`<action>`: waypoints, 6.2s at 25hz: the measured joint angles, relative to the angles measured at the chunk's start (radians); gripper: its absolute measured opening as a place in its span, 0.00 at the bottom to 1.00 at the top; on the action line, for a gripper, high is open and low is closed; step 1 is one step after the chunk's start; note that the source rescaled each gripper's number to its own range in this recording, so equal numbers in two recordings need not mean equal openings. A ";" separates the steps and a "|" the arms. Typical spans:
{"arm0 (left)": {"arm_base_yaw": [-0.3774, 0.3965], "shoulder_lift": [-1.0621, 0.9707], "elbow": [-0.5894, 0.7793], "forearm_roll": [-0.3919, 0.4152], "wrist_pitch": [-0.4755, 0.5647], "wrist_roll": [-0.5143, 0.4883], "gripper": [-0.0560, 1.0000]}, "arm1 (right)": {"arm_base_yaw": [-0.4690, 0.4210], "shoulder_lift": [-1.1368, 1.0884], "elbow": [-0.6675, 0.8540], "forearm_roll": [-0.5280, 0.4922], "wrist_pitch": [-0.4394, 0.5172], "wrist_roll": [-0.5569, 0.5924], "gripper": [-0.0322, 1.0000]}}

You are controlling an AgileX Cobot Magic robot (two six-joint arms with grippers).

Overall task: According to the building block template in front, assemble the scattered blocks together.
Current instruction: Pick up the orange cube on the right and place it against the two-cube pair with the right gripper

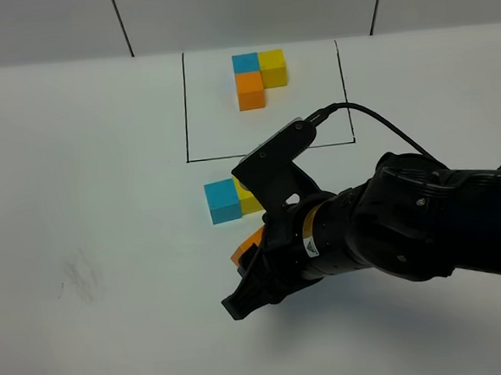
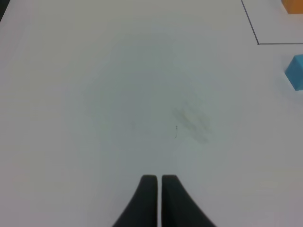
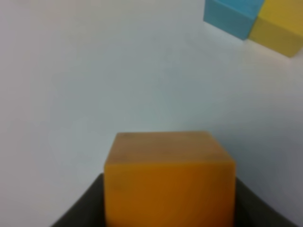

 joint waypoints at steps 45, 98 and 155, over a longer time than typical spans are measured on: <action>0.000 0.000 0.000 0.000 0.001 -0.001 0.06 | -0.028 0.391 -0.372 0.009 0.067 0.120 0.55; 0.000 0.000 0.000 0.000 0.001 -0.001 0.06 | -0.028 0.500 -0.532 -0.222 0.332 0.587 0.55; 0.000 0.000 0.000 0.000 0.000 0.001 0.06 | -0.028 0.642 -0.698 -0.175 0.431 0.493 0.55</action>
